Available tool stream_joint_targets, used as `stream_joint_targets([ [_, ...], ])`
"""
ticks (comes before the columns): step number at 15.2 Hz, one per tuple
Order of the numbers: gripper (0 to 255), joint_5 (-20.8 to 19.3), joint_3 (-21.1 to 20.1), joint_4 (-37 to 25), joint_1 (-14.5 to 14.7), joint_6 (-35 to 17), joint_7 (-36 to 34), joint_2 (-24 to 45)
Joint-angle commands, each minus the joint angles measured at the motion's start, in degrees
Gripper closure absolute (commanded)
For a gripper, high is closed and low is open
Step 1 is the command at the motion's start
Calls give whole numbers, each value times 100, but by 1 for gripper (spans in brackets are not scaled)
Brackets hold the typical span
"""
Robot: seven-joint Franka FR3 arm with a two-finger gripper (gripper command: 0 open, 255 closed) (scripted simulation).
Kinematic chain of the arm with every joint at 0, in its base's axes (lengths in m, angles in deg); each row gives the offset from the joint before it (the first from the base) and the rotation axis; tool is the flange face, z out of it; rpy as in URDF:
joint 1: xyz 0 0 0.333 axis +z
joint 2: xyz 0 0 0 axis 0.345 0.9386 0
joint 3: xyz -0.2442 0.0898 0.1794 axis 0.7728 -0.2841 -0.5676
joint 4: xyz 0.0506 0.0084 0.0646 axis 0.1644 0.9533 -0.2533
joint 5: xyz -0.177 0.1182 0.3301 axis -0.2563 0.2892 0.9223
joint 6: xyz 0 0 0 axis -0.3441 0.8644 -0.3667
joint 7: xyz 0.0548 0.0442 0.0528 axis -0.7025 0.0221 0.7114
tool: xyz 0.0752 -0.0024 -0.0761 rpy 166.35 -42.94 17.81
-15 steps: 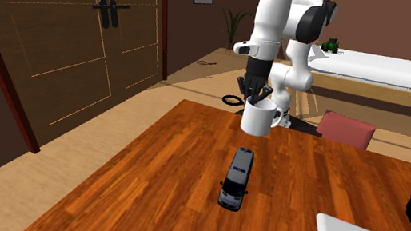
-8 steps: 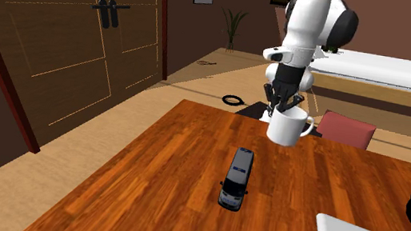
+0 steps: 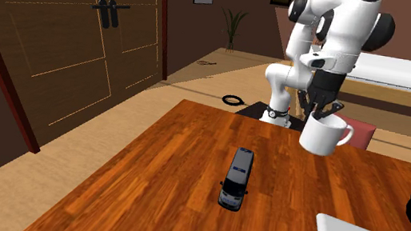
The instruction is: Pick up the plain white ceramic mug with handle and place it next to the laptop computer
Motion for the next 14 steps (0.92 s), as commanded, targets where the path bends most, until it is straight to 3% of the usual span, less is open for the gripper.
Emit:
stream_joint_targets([
  [1,255,-33,-169,-144,133,16,-323,129],
  [10,255,-307,-800,-874,724,162,-1617,774],
  [14,255,-323,-798,-596,727,-140,-1631,802],
])
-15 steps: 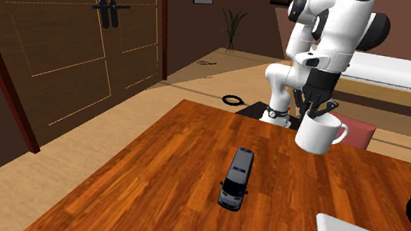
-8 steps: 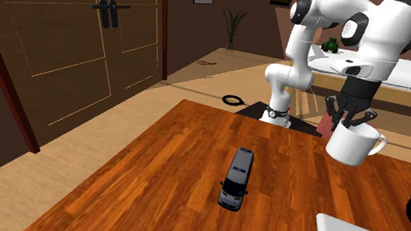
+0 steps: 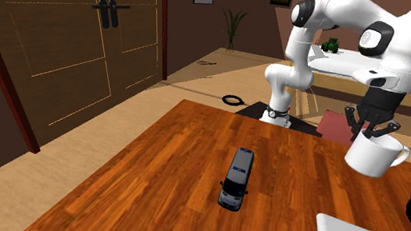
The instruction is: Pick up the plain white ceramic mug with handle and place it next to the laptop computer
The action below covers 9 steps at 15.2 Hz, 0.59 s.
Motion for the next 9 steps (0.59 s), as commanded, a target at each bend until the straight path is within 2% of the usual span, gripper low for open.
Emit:
stream_joint_targets([
  [1,255,-8,-4,138,6,-153,-20,11],
  [9,255,-79,-3,614,15,-744,-75,141],
])
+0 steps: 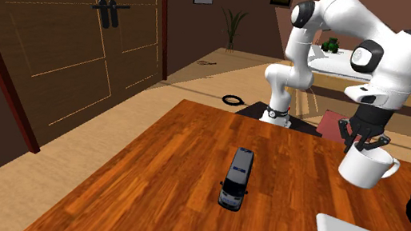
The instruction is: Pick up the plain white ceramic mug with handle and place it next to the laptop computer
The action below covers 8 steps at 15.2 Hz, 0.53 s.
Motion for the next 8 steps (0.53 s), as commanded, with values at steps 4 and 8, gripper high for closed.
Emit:
stream_joint_targets([
  [4,255,-63,4,272,8,-377,-46,112],
  [8,255,-129,9,457,18,-664,-94,226],
])
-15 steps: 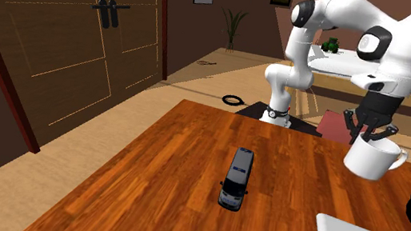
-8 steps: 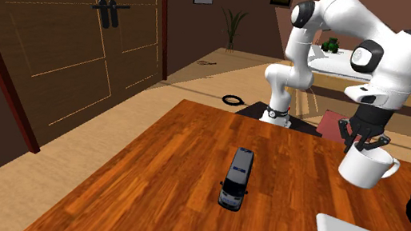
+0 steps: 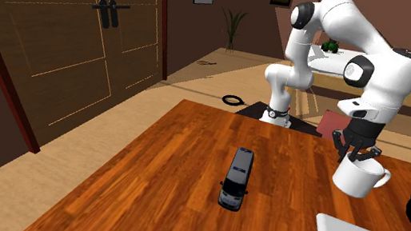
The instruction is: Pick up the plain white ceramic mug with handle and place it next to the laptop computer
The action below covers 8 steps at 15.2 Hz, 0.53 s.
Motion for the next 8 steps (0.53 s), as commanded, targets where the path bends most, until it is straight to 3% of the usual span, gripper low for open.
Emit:
stream_joint_targets([
  [1,255,-38,3,77,7,-140,-29,64],
  [8,255,-192,28,342,35,-631,-139,318],
])
